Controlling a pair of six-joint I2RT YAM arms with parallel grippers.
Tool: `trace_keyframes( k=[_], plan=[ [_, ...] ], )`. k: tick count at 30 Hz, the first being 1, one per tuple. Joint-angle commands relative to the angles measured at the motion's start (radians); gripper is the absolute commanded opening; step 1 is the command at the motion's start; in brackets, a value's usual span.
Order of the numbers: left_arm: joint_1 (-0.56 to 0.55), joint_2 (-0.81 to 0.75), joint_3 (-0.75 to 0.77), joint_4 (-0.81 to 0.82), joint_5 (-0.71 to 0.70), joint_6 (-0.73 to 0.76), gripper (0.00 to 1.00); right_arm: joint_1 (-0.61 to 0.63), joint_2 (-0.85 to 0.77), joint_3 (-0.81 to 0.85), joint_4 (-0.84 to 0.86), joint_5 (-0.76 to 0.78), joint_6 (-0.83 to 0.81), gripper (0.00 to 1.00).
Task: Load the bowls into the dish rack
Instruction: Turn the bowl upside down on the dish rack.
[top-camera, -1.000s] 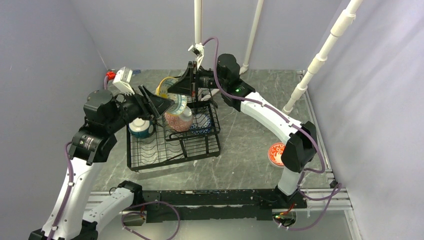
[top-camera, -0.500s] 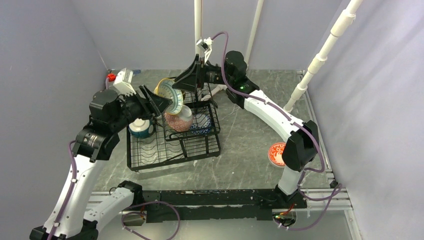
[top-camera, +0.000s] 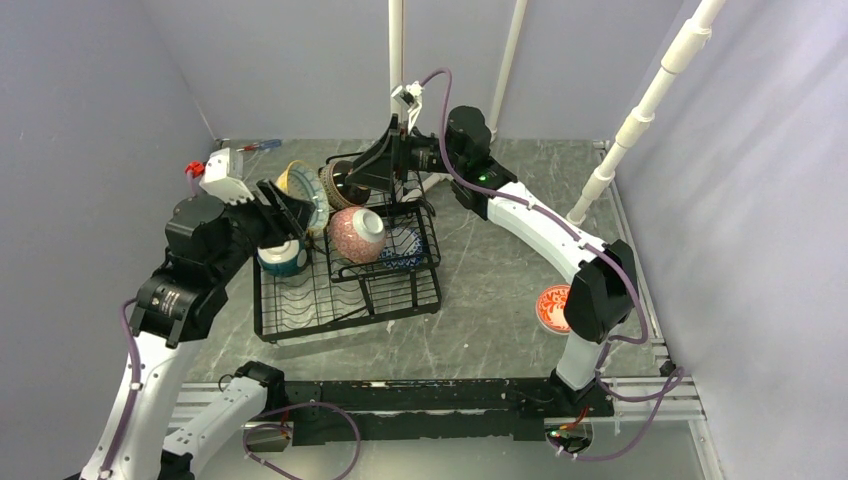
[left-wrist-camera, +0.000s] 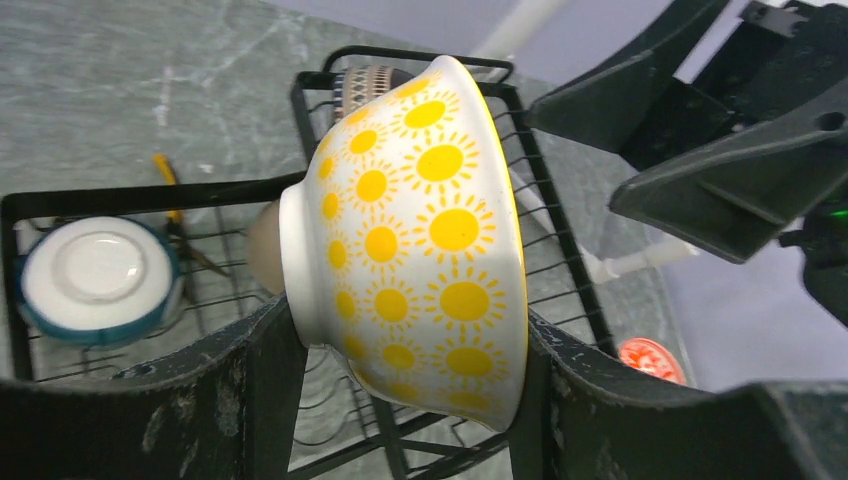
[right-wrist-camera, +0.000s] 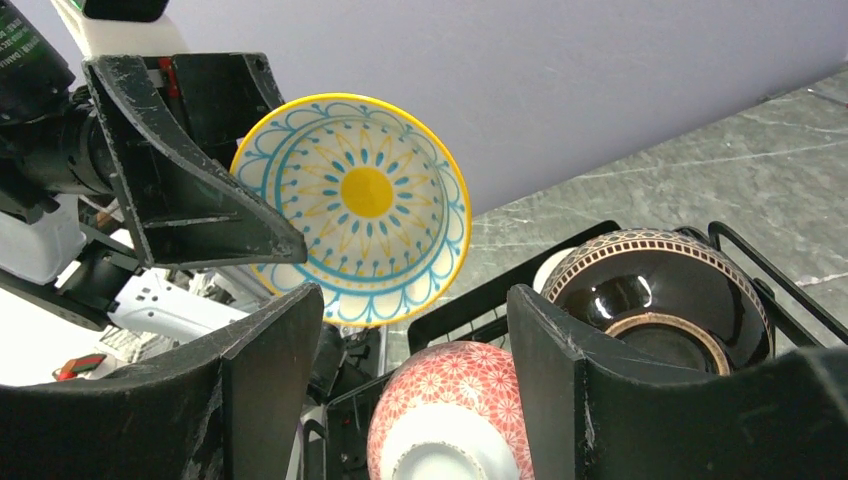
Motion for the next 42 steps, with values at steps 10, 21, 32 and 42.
trace_keyframes(
  k=[10,21,32,42],
  plan=[
    [0.003,-0.018,-0.006,-0.108,-0.263,0.147,0.03,-0.036,-0.061,-0.062,-0.004,0.003,-0.053,0.73],
    [0.003,-0.035,-0.262,0.056,-0.203,0.272,0.03,-0.083,-0.128,-0.154,-0.004,-0.001,-0.063,0.74],
    [0.003,-0.044,-0.418,0.164,-0.095,0.596,0.03,-0.127,-0.177,-0.247,0.061,-0.020,-0.031,0.74],
    [0.003,-0.200,-0.619,0.314,-0.083,0.805,0.03,-0.157,-0.204,-0.304,0.096,-0.036,-0.014,0.74]
  ],
)
